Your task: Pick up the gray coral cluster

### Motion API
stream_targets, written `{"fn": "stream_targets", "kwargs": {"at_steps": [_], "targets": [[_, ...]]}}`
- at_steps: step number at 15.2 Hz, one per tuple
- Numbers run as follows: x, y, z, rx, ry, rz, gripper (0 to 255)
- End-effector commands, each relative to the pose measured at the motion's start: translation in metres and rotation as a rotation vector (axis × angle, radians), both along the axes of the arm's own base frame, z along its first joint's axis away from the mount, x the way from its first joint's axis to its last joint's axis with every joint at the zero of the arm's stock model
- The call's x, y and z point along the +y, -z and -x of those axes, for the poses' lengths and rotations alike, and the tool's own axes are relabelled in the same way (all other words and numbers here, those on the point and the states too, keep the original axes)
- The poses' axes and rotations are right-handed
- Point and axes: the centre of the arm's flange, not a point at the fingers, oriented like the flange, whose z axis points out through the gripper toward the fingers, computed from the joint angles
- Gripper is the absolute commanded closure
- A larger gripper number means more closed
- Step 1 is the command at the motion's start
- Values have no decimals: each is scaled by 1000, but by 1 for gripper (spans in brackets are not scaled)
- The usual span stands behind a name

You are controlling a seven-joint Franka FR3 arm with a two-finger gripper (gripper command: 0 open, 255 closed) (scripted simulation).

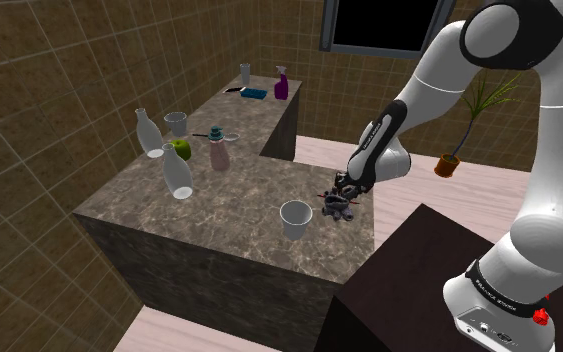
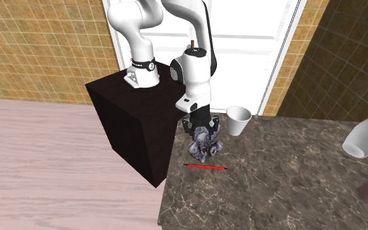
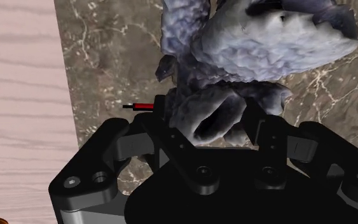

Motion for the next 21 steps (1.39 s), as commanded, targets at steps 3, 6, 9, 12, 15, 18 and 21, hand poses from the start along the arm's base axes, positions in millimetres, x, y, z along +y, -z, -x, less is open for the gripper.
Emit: {"fn": "stream_targets", "kwargs": {"at_steps": [3,6,9,12,15,18,21], "targets": [[0,1,0,1,0,0,255],[0,1,0,1,0,0,255],[0,-4,0,1,0,0,255],[0,-20,0,1,0,0,255],[0,-36,0,1,0,0,255],[0,-52,0,1,0,0,255],[0,-67,0,1,0,0,255]]}}
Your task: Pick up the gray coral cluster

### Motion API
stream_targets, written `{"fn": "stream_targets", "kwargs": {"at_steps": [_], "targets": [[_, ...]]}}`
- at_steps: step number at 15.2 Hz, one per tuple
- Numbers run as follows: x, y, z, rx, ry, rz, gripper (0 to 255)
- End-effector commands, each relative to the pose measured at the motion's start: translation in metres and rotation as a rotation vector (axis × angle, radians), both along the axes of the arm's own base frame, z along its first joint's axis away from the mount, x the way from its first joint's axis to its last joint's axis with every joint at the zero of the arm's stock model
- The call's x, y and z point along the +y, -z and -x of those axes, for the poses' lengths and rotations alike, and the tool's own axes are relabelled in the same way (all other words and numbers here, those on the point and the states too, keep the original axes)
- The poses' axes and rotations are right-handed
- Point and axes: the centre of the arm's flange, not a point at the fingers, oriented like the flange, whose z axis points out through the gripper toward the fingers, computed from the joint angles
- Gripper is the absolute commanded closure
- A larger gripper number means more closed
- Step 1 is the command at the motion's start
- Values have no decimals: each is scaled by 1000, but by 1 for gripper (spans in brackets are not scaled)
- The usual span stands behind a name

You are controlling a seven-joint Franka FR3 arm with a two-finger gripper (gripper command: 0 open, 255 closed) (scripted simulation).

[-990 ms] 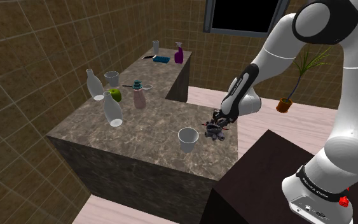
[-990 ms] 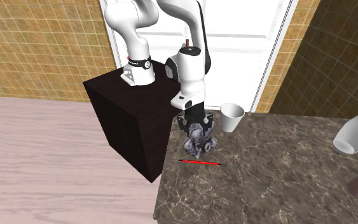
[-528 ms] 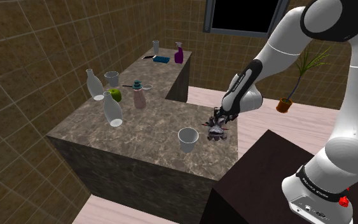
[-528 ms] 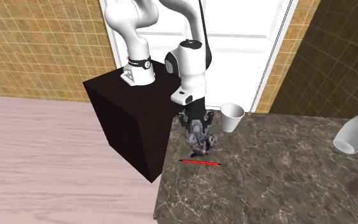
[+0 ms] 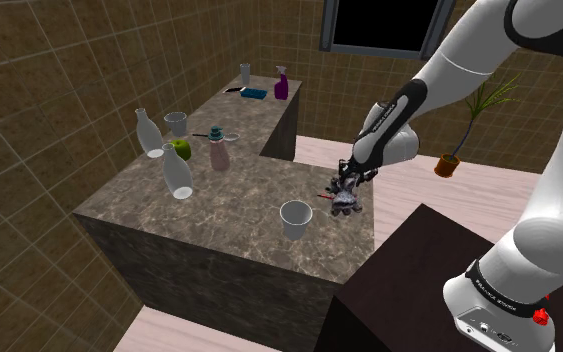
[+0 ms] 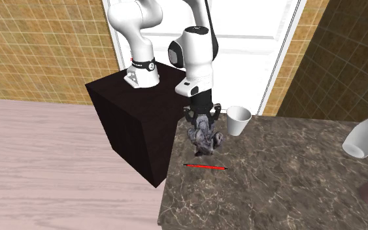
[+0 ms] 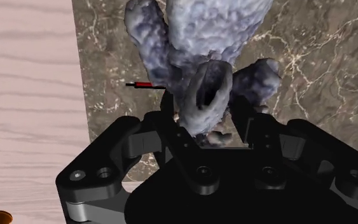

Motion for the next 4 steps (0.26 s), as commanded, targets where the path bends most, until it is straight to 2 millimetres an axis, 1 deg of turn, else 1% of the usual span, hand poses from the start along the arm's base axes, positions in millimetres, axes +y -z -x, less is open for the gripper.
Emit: {"fn": "stream_targets", "kwargs": {"at_steps": [1,2,4], "targets": [[0,-11,0,-1,0,0,255],[0,-16,0,-1,0,0,255],[0,-17,0,-1,0,0,255]]}}
